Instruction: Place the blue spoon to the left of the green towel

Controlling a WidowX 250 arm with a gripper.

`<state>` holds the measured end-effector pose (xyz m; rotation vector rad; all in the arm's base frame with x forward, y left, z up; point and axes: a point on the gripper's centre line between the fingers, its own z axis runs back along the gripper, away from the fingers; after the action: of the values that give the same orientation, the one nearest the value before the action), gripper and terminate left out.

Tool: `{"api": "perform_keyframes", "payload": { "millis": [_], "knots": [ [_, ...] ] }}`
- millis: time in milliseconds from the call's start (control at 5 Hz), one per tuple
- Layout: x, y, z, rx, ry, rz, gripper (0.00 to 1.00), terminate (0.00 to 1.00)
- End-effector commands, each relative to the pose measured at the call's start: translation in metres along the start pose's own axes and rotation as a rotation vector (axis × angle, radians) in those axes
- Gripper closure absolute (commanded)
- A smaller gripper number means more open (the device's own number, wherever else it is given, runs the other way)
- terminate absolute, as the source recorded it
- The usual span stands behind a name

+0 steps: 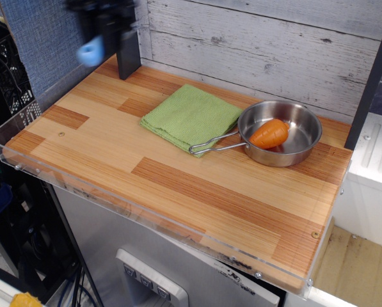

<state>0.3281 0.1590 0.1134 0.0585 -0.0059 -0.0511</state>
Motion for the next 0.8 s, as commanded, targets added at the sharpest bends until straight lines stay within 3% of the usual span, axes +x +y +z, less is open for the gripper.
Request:
{"api": "perform_keyframes", "payload": {
  "millis": [0, 200, 600],
  "knots": [
    [-0.043, 0.077, -0.032, -0.016, -0.013, 0.087, 1.00, 0.00],
    [-0.043, 0.087, -0.068, -0.050, 0.017, 0.128, 1.00, 0.00],
    [-0.030, 0.062, -0.075, -0.038, 0.018, 0.005, 1.00, 0.00]
  ]
}}
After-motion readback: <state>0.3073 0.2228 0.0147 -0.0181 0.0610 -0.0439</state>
